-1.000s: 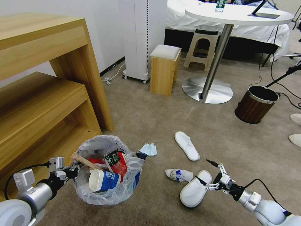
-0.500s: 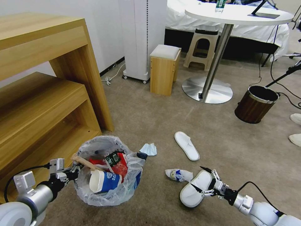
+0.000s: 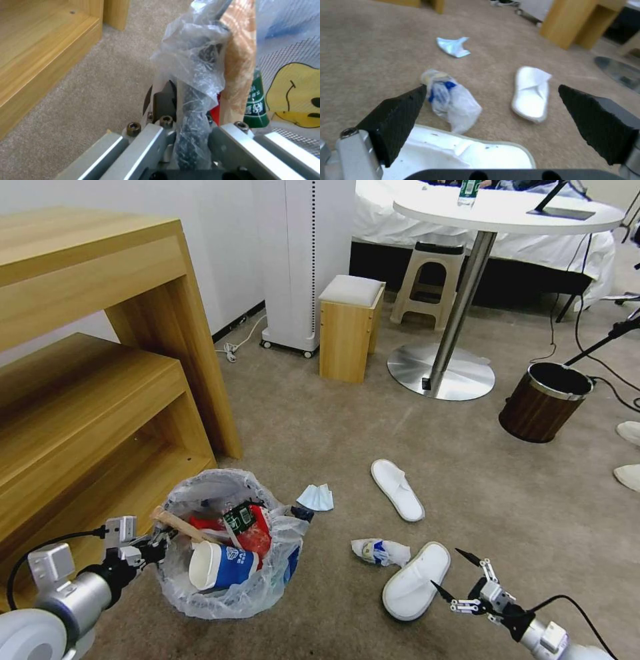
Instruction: Pick up the trash bin and place the garbage on the floor into it.
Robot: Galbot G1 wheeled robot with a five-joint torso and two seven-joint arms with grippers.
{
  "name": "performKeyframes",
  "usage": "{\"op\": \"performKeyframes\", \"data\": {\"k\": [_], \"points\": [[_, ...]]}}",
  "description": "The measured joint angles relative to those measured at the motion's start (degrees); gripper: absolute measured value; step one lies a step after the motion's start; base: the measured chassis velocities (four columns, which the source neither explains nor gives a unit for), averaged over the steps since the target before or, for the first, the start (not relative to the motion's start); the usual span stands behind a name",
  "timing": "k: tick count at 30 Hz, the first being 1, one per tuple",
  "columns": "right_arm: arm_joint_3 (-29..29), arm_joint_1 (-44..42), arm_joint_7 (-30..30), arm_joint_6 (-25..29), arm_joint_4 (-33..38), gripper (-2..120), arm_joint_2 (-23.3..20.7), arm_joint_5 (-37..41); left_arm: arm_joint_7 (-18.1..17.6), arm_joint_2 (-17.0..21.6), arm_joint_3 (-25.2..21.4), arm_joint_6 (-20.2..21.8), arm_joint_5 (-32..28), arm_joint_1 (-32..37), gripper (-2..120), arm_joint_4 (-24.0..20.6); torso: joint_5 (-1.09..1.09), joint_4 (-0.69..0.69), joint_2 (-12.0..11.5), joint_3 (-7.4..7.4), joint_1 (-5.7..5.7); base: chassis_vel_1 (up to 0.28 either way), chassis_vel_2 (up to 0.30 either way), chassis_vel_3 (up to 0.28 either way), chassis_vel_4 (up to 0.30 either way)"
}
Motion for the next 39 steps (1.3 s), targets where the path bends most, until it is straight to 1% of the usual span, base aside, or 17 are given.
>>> {"op": "performKeyframes", "data": {"k": [2, 9, 19, 20, 23, 26, 39], "points": [[0.7, -1.2, 2.3, -0.1, 0.1, 100, 0.9, -0.8, 0.0, 0.3, 0.0, -0.1, -0.3, 0.0, 0, 0.0, -0.01, 0.00, 0.0, 0.00, 0.00, 0.000, 0.000, 0.000, 0.000], [1.5, -3.1, 4.7, -0.8, 1.2, 100, 2.9, -1.4, 0.0, 0.7, 0.1, -0.1, -0.5, 0.1, 0, 0.0, 0.01, 0.01, 0.0, 0.00, 0.00, 0.000, 0.000, 0.000, 0.000], [1.9, -4.7, 5.2, -1.1, 1.0, 100, 4.7, -1.6, 0.0, 1.5, 0.1, -0.1, -1.0, 0.2, 0, 0.0, -0.01, 0.00, 0.0, 0.00, 0.00, 0.000, 0.000, 0.000, 0.000], [2.0, -5.1, 5.2, -1.3, 0.9, 100, 5.1, -1.8, 0.0, 1.6, 0.1, -0.1, -1.1, 0.3, 0, 0.1, 0.02, 0.00, 0.0, 0.00, 0.00, 0.000, 0.000, 0.000, 0.000], [2.0, -5.4, 5.2, -1.2, 0.2, 100, 5.4, -2.5, 0.0, 1.7, 0.2, -0.1, -1.1, 0.2, 0, 0.3, -0.01, 0.00, 0.0, 0.00, 0.00, 0.000, 0.000, 0.000, 0.000], [1.9, -5.5, 5.1, -0.9, -0.4, 100, 5.9, -2.9, 0.0, 1.8, 0.3, -0.2, -1.2, 0.1, 0, 0.4, 0.00, 0.00, 0.0, 0.00, 0.00, 0.000, 0.000, 0.000, 0.000], [0.3, -4.8, 5.4, -1.0, -1.6, 100, 8.4, -3.4, -0.1, 2.5, 0.5, -0.2, -1.7, 0.1, 0, 0.6, 0.00, 0.00, 0.0, 0.00, 0.00, 0.000, 0.000, 0.000, 0.000]]}}
